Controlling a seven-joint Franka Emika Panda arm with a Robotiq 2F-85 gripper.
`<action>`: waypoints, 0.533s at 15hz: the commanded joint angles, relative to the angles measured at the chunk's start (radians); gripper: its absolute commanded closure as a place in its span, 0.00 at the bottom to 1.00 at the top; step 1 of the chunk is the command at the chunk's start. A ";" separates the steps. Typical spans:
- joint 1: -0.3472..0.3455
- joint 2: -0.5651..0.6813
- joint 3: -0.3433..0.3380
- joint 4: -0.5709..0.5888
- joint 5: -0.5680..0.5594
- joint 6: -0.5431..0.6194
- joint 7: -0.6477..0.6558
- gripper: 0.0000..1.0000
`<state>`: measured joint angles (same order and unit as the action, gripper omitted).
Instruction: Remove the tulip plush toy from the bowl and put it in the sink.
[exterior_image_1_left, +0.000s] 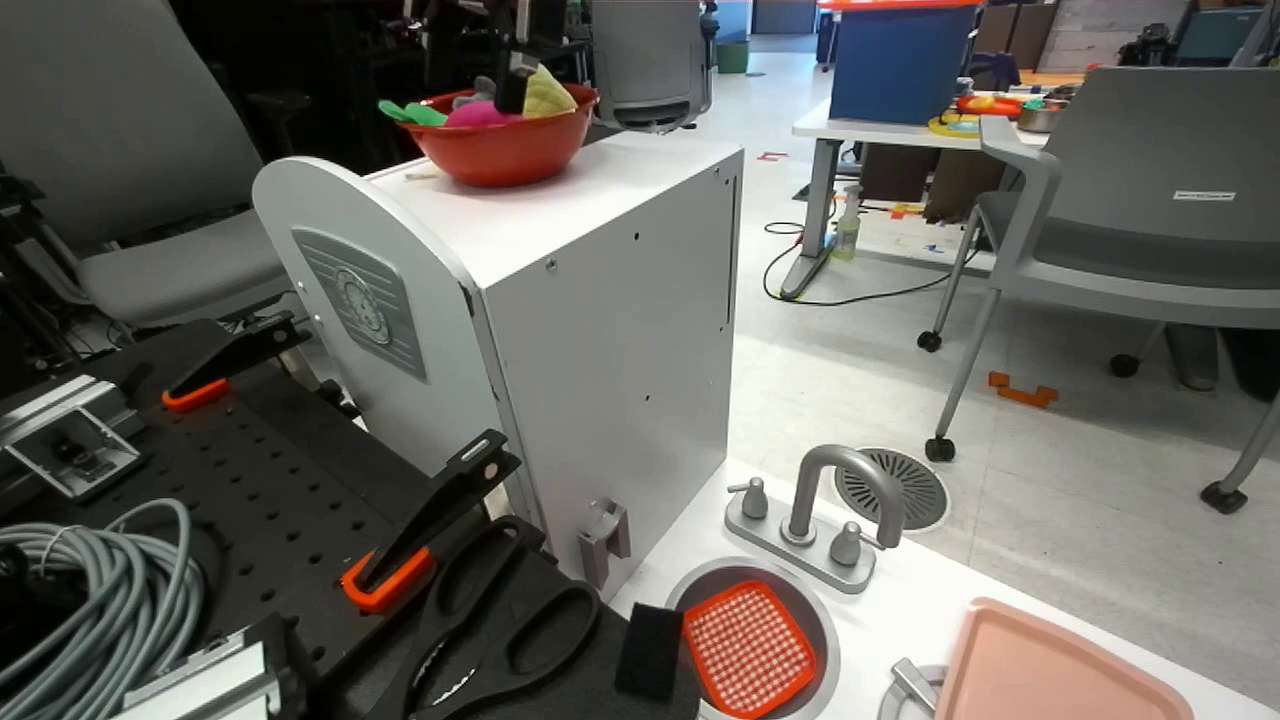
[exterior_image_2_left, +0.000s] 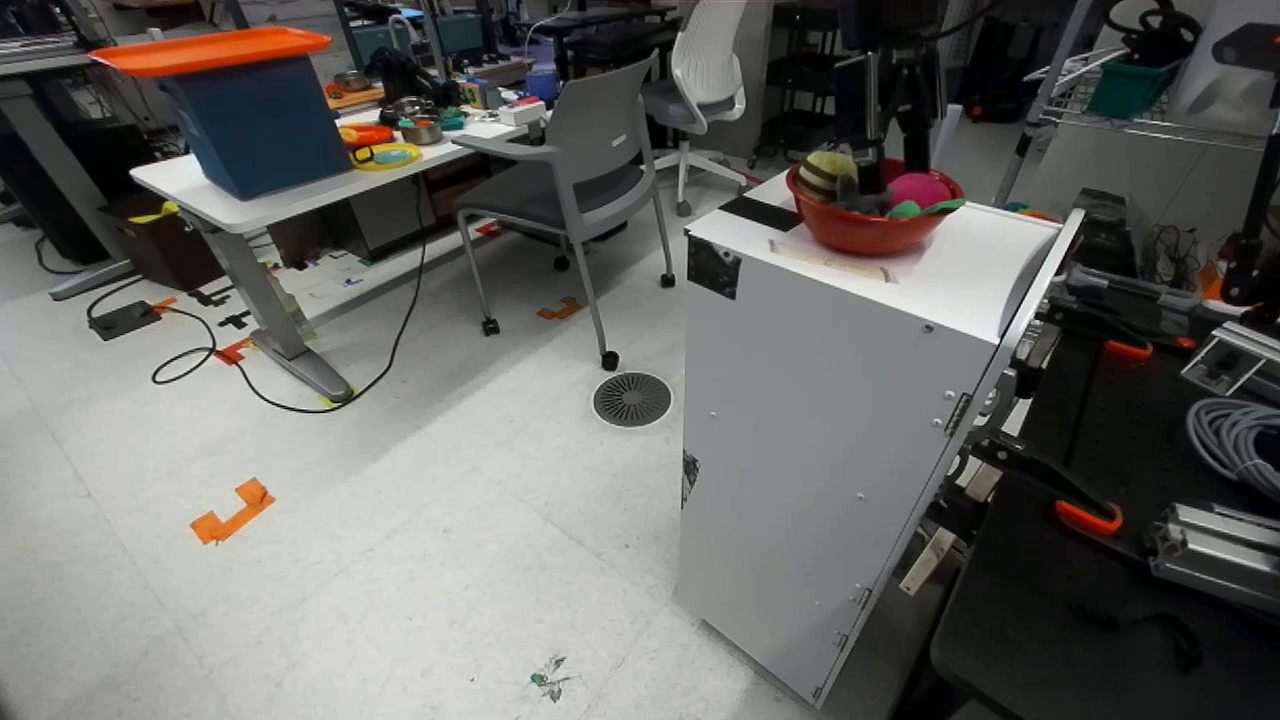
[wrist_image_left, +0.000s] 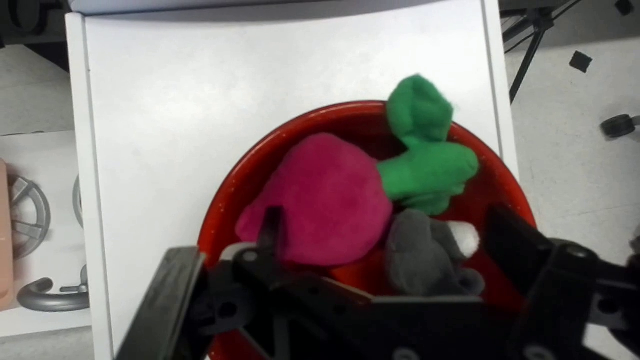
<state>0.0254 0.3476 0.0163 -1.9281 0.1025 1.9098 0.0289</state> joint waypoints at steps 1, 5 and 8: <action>0.001 0.013 0.002 0.032 -0.015 -0.042 0.002 0.00; 0.003 0.001 -0.003 0.018 -0.024 -0.034 0.020 0.00; -0.001 -0.007 -0.004 0.009 -0.019 -0.027 0.021 0.00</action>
<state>0.0254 0.3484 0.0150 -1.9272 0.0941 1.9039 0.0342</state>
